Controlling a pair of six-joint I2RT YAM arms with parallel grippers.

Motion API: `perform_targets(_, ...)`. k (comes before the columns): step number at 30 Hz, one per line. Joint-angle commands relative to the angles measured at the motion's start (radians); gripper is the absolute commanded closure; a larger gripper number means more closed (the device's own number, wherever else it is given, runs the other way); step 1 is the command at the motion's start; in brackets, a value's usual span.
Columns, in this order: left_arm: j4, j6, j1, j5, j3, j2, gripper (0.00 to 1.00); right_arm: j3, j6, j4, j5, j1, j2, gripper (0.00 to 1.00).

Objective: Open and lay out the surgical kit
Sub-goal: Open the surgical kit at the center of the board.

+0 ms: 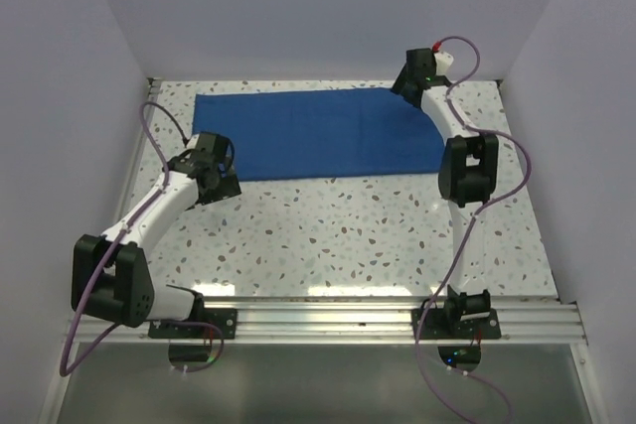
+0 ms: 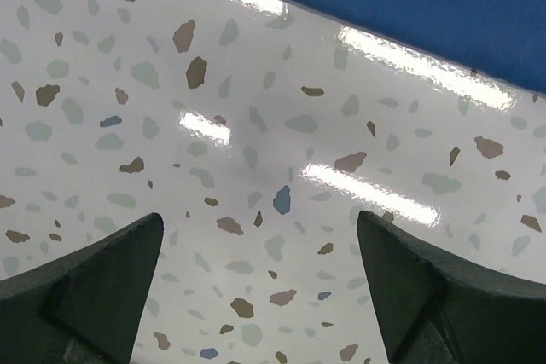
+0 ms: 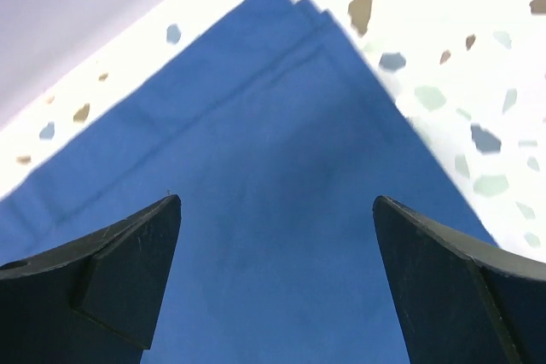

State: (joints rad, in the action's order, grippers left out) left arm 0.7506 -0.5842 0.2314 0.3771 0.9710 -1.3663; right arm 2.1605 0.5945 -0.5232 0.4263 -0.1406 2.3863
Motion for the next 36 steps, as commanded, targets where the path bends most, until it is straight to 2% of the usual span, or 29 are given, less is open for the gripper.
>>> perform_targets(1, 0.0, -0.019, 0.002, -0.026, -0.025, 0.062, 0.0, 0.102, 0.079, 0.089, 0.052, 0.058, 0.057, 0.02)
perform_targets(5, 0.001, -0.026, 0.002, -0.03, -0.084, 0.088, 0.0, 0.165, 0.084, 0.149, 0.049, 0.085, 0.12, 0.02)
perform_targets(10, 0.001, -0.026, 0.002, -0.044, -0.089, 0.072, 0.01, 0.289, 0.064, 0.141, 0.06, 0.11, 0.223, 0.04)
perform_targets(14, -0.01, -0.026, 0.002, -0.066, -0.078, 0.044, 0.03, 0.392, 0.05, 0.144, 0.025, 0.118, 0.304, 0.11)
perform_targets(19, -0.011, -0.023, 0.002, -0.067, -0.072, 0.013, 0.04, 0.38, 0.053, 0.163, -0.011, 0.118, 0.336, 0.21)
perform_targets(25, -0.02, -0.019, 0.002, -0.067, -0.061, -0.017, 0.04, 0.364, 0.036, 0.161, -0.012, 0.118, 0.344, 0.46)
perform_targets(26, -0.022, -0.017, 0.003, -0.07, -0.057, -0.022, 0.04, 0.363, 0.03, 0.161, -0.012, 0.118, 0.344, 0.53)
perform_targets(28, -0.026, -0.014, 0.002, -0.073, -0.052, -0.036, 0.04, 0.363, 0.013, 0.161, -0.012, 0.119, 0.344, 0.61)
perform_targets(32, -0.027, -0.009, 0.002, -0.076, -0.046, -0.043, 0.05, 0.352, 0.001, 0.157, 0.008, 0.119, 0.33, 0.99)
perform_targets(36, -0.022, -0.005, 0.002, -0.073, -0.049, -0.036, 0.05, 0.328, -0.007, 0.16, 0.017, 0.119, 0.298, 1.0)
